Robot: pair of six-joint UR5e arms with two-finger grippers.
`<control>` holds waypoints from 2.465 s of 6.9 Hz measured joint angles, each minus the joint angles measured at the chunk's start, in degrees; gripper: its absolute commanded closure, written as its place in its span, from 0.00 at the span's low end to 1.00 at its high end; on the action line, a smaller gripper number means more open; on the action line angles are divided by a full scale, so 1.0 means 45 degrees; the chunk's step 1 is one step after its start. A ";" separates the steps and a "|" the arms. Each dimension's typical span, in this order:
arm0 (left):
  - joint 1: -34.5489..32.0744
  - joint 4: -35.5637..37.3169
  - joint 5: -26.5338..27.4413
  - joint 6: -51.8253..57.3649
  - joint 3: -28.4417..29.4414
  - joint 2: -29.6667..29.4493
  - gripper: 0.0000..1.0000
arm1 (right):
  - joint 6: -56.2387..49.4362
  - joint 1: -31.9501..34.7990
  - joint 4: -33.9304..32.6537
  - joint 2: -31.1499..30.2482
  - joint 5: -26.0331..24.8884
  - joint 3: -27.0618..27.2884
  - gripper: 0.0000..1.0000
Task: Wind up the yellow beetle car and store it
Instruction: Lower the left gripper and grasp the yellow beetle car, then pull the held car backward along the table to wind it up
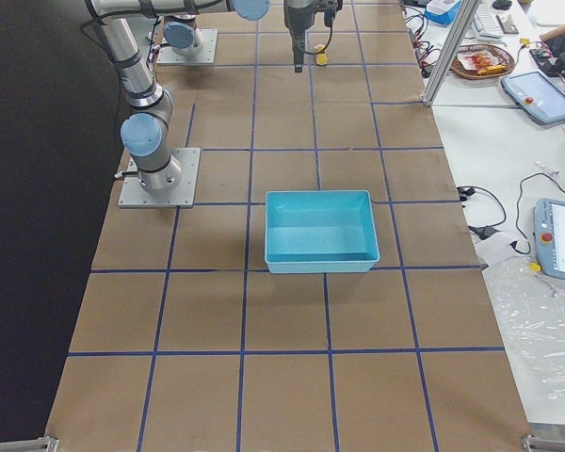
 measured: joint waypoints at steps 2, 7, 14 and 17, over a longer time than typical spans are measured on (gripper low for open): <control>-0.0065 0.1594 0.0000 0.1890 -0.0116 -0.0755 0.01 | 0.0000 -0.0014 -0.0001 0.0000 0.0000 -0.0009 0.01; -0.0164 0.2595 -0.0003 0.2846 -0.0709 -0.1452 0.00 | 0.0000 -0.0005 0.0000 0.0000 -0.0003 -0.0011 0.01; -0.0525 0.2598 0.0309 0.2931 -0.0878 -0.1748 0.05 | 0.0041 0.0011 0.0018 -0.0012 -0.0538 -0.0039 0.01; -0.0514 0.2840 0.0592 0.2893 -0.1342 -0.1715 0.58 | 0.0181 0.0020 0.0014 -0.0009 -0.1025 -0.0176 0.01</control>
